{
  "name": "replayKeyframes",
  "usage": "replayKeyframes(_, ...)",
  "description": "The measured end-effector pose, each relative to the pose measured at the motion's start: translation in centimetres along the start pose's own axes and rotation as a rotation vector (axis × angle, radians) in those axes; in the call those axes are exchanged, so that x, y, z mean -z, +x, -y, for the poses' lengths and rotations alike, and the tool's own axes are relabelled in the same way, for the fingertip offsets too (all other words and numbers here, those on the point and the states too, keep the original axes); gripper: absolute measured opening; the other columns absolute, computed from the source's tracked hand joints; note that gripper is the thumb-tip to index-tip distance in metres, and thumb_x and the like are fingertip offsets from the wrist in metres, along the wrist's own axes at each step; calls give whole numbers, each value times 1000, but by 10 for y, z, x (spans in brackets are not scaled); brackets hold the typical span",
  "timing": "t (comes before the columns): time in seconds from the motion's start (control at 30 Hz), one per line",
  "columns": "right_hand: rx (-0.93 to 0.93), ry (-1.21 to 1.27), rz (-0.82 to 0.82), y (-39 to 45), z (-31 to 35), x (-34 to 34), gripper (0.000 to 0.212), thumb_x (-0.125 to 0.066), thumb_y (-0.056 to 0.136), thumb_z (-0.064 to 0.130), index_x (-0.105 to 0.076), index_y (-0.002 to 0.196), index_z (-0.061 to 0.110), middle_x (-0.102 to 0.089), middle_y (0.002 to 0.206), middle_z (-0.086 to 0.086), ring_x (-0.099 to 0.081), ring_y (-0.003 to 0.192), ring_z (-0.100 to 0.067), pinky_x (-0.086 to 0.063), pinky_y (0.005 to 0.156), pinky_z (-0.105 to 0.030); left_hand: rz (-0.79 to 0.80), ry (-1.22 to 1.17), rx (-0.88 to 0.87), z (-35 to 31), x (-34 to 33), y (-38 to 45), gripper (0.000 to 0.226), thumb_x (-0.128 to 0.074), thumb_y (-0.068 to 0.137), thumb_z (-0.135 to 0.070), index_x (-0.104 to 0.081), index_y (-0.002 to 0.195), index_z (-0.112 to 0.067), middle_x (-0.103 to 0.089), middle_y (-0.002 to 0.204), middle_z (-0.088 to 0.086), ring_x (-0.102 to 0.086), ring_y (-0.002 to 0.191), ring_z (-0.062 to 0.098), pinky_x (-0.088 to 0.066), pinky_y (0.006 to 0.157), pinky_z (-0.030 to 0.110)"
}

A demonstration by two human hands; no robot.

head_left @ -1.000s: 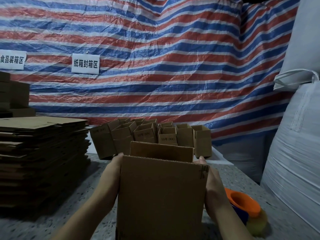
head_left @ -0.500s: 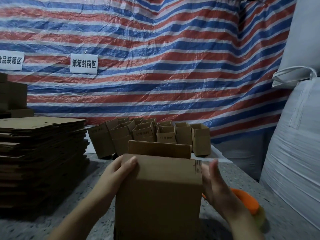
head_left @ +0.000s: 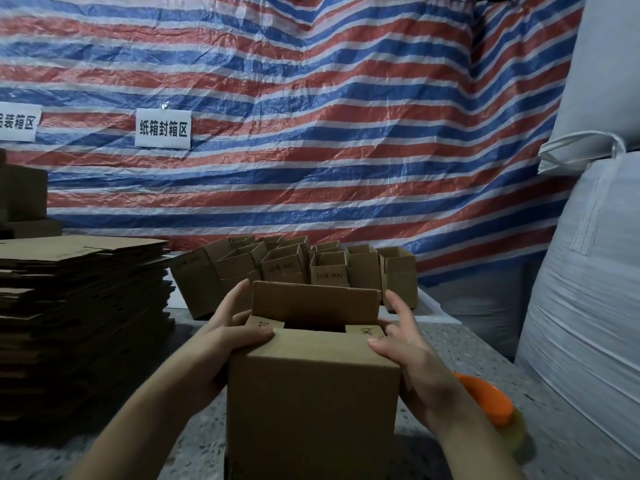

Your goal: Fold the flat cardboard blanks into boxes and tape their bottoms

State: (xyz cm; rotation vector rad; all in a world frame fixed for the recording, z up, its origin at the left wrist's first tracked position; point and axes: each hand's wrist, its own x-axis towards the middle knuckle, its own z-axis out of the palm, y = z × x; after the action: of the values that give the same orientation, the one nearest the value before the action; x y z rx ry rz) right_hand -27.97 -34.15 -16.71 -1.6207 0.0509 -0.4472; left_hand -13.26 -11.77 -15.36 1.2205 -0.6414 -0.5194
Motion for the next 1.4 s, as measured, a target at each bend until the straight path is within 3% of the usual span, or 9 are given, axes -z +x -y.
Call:
replayKeyframes(0.13,20,19,61,3,2,3,84,-74,72,30,-36,138,64,-41,150,-10,-53,131,-36,-47,107,-51,53,15,-69,1,2,-1,76,-73,68,-10,-52,127,-53,-55,125,0,-72,90,30,-59,61,32)
replayKeyframes(0.3,25,130,81,-2,2,1,36,-70,77,24,-69,110,38,-56,130,-15,-67,104,-33,-56,83,-37,-43,0,-124,7,-1,-5,41,-76,65,-12,-69,101,-29,-63,121,4,-74,80,24,-56,56,29)
replayKeyframes(0.43,3,143,-21,-3,-1,-2,25,-71,72,27,-72,97,23,-59,130,-5,-61,115,-32,-54,90,-41,-131,-6,-107,13,-3,-5,13,-78,61,-19,-71,71,-22,-66,120,-7,-67,104,22,-54,71,34)
replayKeyframes(0.6,17,139,-65,-3,-3,-6,20,-70,69,27,-72,88,20,-60,129,-4,-58,118,-31,-51,97,-45,-195,77,-113,12,-4,-9,10,-75,65,-22,-71,72,-18,-68,117,-9,-65,108,21,-54,80,37)
replayKeyframes(0.73,27,121,-84,-2,-3,-9,18,-70,68,28,-72,85,21,-60,127,-3,-58,117,-30,-50,100,-48,-233,366,-155,0,-6,-11,5,-70,85,-9,-68,82,-11,-66,117,-13,-63,107,12,-51,76,27)
replayKeyframes(0.87,34,97,-79,-1,-3,-8,18,-70,69,29,-71,85,20,-60,126,-2,-58,119,-30,-49,105,-51,-241,1072,-307,-21,-18,-19,3,-63,93,-26,-65,91,-27,-60,117,-20,-54,109,3,-45,86,19)
replayKeyframes(0.97,17,83,-82,-1,-2,-7,18,-70,70,28,-70,85,19,-60,126,-3,-58,118,-32,-48,103,-53,-159,1402,-481,-30,-45,-24,26,-50,95,-46,-60,116,-36,-53,125,-25,-48,121,3,-33,95,13)
replayKeyframes(1.07,8,78,-72,-2,-1,-7,18,-69,72,29,-69,87,20,-58,128,-5,-58,117,-35,-48,102,-57,29,1518,-390,-23,-69,-20,62,-30,92,-70,-33,147,-43,-36,150,-23,-32,140,5,-22,114,27)
replayKeyframes(1.4,-47,123,-119,-1,2,-8,13,-59,93,21,-70,87,17,-60,127,-7,-58,117,-34,-51,102,-50,105,1680,-351,-8,-72,-14,99,6,65,-89,-31,147,-47,-36,154,-20,-32,142,5,-21,119,39)
